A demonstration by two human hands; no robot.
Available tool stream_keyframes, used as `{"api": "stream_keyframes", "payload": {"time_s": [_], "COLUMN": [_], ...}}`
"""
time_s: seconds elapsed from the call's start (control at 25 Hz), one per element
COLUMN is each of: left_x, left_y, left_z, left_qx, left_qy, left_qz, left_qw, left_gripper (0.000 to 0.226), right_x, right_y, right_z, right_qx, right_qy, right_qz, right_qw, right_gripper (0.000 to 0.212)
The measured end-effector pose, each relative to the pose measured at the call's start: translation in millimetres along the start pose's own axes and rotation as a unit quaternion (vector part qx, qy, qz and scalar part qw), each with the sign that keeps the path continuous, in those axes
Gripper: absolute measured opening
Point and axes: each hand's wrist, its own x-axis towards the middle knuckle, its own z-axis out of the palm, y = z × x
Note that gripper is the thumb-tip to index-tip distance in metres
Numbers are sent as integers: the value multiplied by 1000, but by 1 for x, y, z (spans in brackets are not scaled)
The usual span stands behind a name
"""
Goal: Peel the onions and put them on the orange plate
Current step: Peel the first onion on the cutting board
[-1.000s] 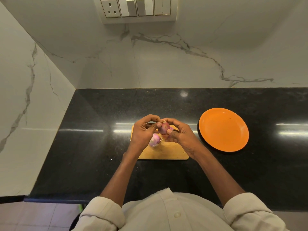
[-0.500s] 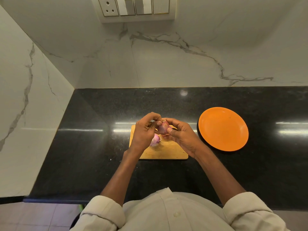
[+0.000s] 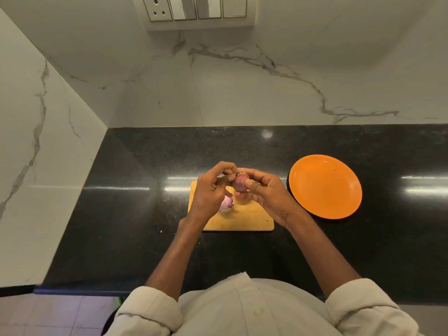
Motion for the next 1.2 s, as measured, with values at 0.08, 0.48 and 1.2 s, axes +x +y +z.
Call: {"api": "stream_keyframes", "payload": {"time_s": [0.08,0.48,1.2], "left_x": [0,6,4], "left_y": [1,13,13], "left_z": [-3,4,13], "left_qx": [-5,213,-102], "left_qy": [-14,-38,73], "left_qz": [-9,61,-136], "left_qw": [1000,974,983], "left_gripper": [35,21,12], "right_x": [1,2,1], "right_y": [1,-6,-6], "right_z": [-2,-1,16], "right_qx": [-10,-60,-40], "right_qy": [3,2,125], "right_qz": [0,2,-25], "right_qw": [1000,998,991], "right_gripper": [37,30,39]}}
